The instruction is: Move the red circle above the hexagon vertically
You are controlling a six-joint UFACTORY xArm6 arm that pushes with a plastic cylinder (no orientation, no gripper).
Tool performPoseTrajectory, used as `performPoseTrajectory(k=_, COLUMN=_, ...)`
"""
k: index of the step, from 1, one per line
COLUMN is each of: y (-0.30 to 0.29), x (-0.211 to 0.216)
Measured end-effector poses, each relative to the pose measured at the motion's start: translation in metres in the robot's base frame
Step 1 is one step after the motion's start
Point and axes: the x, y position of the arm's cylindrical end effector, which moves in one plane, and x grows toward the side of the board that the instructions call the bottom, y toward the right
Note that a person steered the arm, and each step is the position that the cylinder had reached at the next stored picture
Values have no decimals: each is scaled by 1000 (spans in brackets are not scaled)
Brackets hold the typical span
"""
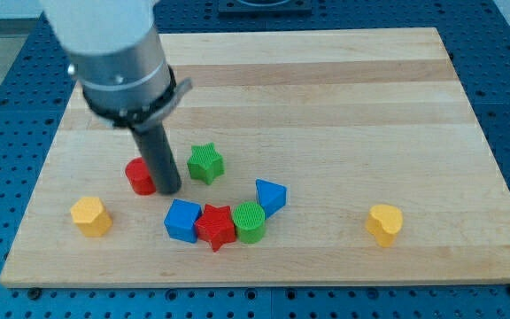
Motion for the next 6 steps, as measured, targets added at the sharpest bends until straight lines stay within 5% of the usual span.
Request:
performPoseTrajectory(k=1, y=0, x=-22)
performPoseTrajectory(k=3, y=0, x=32)
performPoseTrajectory(k=6, y=-72, x=-36)
